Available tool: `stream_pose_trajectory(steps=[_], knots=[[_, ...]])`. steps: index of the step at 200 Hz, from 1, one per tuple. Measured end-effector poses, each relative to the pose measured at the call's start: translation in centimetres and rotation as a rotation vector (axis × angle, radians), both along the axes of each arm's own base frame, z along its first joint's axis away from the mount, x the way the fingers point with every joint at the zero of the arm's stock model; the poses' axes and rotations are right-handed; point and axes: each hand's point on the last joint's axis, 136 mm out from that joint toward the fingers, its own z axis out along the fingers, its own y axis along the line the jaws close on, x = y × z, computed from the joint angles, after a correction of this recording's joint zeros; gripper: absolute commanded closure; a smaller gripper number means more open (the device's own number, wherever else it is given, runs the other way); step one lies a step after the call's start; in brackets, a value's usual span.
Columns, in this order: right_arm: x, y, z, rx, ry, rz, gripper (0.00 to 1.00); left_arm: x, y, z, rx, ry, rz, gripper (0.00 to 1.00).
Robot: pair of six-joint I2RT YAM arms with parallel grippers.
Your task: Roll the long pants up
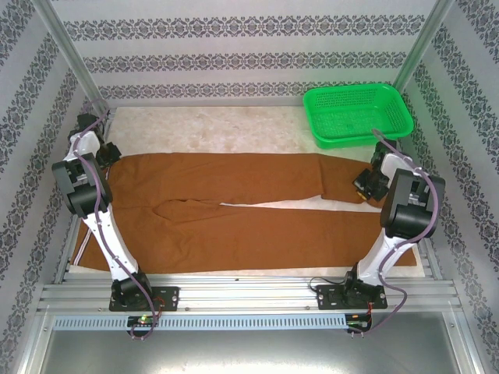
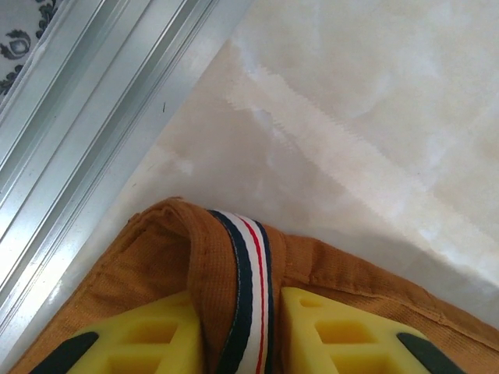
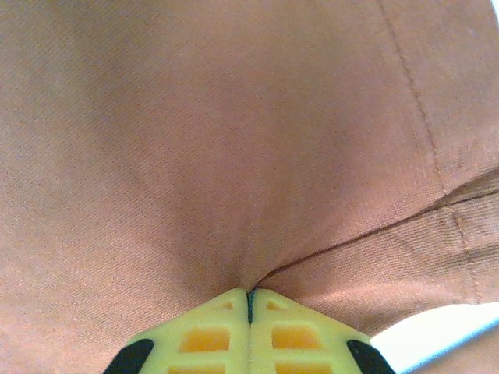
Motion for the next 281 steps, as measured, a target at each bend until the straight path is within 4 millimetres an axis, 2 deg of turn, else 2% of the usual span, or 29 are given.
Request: stream_pose_trajectory(steps=[7, 18, 25, 26, 27, 30, 40, 49, 56, 75, 92, 108, 119, 122, 139, 156, 171, 191, 216, 231, 245, 281], knots=[[-1.1, 0.1, 0.3, -0.009, 0.021, 0.002, 0.99, 0.0, 0.0, 0.0, 0.0, 0.001, -0.001, 0.72], [-2.4, 0.2, 0.7, -0.023, 0.039, 0.013, 0.82, 0.0, 0.0, 0.1, -0.001, 0.002, -0.001, 0.72], [-3.2, 0.3, 1.3, -0.031, 0.05, 0.02, 0.78, 0.0, -0.1, 0.1, -0.002, 0.004, -0.001, 0.72], [-3.4, 0.3, 1.4, -0.032, 0.052, 0.02, 0.76, 0.0, -0.1, 0.1, -0.002, 0.004, -0.001, 0.72], [-3.4, 0.3, 1.4, -0.032, 0.052, 0.02, 0.69, 0.0, -0.1, 0.1, -0.002, 0.004, -0.002, 0.72], [-3.6, 0.2, 1.7, -0.039, 0.054, 0.027, 0.61, 0.0, -0.1, 0.2, -0.002, 0.004, -0.001, 0.72], [-4.1, -0.1, 2.8, -0.063, 0.051, 0.033, 0.44, 0.0, -0.1, 0.3, -0.002, 0.003, -0.002, 0.71], [-4.4, -0.5, 3.9, -0.088, 0.039, 0.029, 0.34, 0.0, -0.1, 0.4, -0.002, 0.003, -0.002, 0.71], [-4.4, -1.0, 4.9, -0.111, 0.023, 0.024, 0.3, 0.0, -0.1, 0.4, -0.002, 0.003, -0.002, 0.71], [-3.0, -3.1, 7.9, -0.178, -0.049, -0.003, 0.3, 0.1, -0.1, 0.6, -0.003, 0.002, -0.003, 0.71], [-0.2, -5.3, 9.9, -0.226, -0.098, -0.03, 0.3, 0.3, -0.3, 1.0, -0.001, -0.001, -0.008, 0.72], [2.8, -7.1, 9.5, -0.232, -0.096, -0.042, 0.3, 0.7, -0.6, 1.4, 0.002, -0.005, -0.018, 0.71], [4.3, -8.0, 7.9, -0.22, -0.075, -0.048, 0.3, 0.9, -0.9, 1.5, 0.005, -0.008, -0.027, 0.71], [4.7, -8.1, 6.9, -0.208, -0.06, -0.046, 0.3, 1.0, -1.0, 1.5, 0.005, -0.008, -0.029, 0.72], [4.5, -8.0, 3.4, -0.149, 0.015, -0.05, 0.29, 1.1, -1.3, 1.5, 0.008, -0.007, -0.036, 0.72], [3.8, -7.5, 1.9, -0.108, 0.063, -0.053, 0.29, 1.1, -1.3, 1.5, 0.008, -0.007, -0.039, 0.71], [3.8, -7.6, 2.4, -0.101, 0.074, -0.06, 0.29, 1.1, -1.3, 1.5, 0.008, -0.007, -0.04, 0.71], [5.0, -9.1, 4.4, -0.12, 0.023, -0.088, 0.29, 1.2, -1.3, 1.6, 0.008, -0.008, -0.04, 0.71], [5.6, -10.6, 5.4, -0.131, -0.002, -0.115, 0.28, 1.2, -1.3, 1.6, 0.007, -0.007, -0.04, 0.72], [5.7, -11.0, 4.8, -0.128, 0.012, -0.12, 0.28, 1.2, -1.3, 1.5, 0.007, -0.006, -0.04, 0.72], [5.1, -11.2, 3.5, -0.114, 0.049, -0.119, 0.28, 1.2, -1.3, 1.5, 0.008, -0.005, -0.042, 0.71], [4.3, -10.4, 0.7, -0.064, 0.106, -0.1, 0.28, 1.2, -1.3, 1.5, 0.008, -0.005, -0.043, 0.71]])
